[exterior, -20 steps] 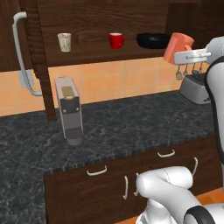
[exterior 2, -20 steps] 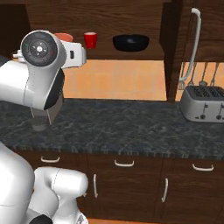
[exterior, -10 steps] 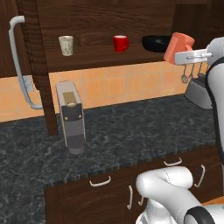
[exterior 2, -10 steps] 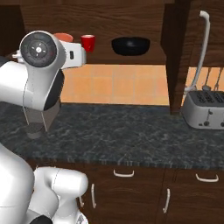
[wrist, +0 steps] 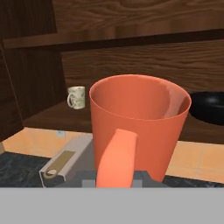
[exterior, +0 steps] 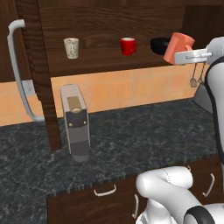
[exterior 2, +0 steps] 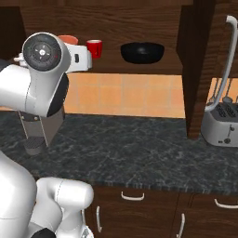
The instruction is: Gather all objects into one cabinet and sort the glasses and bowls to opposite sides.
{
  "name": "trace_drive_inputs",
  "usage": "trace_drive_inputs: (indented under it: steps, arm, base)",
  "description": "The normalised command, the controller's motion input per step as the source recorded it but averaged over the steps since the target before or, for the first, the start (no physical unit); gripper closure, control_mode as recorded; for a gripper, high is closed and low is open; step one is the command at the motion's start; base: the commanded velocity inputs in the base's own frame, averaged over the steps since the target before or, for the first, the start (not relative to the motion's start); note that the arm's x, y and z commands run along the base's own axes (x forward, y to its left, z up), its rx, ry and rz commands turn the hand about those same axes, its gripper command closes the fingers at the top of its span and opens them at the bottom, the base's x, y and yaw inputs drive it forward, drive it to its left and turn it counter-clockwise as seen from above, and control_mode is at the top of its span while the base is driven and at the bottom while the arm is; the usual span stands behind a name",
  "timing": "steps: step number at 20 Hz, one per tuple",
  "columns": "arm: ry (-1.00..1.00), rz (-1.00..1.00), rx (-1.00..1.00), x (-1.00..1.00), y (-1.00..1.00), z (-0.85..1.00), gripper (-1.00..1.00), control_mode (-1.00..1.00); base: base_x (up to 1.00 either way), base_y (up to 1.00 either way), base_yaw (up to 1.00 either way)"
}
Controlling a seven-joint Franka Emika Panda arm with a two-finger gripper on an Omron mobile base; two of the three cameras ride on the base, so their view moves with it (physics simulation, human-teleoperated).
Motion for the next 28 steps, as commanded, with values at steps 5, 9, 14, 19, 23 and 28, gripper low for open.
trace_drive_inputs:
  steps: [5,9,14,19,23,28]
  arm:
    - [0.00,0.00,0.00,0.00,0.00,0.00,1.00,1.00]
    - [0.00,0.00,0.00,0.00,0.00,0.00,1.00,1.00]
    - [0.03,0.01,-0.02,0.05,0.08,0.00,1.00,-1.00]
    - [0.22,0.09,-0.09,0.45,0.63,0.00,1.00,-1.00]
    - [0.13,0.01,-0.02,0.89,0.49,0.00,1.00,-1.00]
    - [0.01,0.00,-0.03,0.68,0.42,-0.01,1.00,-1.00]
  base:
    - [0.32,0.00,0.01]
    - [0.26,0.00,0.00]
    - [0.19,0.11,0.00]
    - [0.00,0.00,0.00]
    - [0.00,0.00,0.00]
    - [0.00,0.00,0.00]
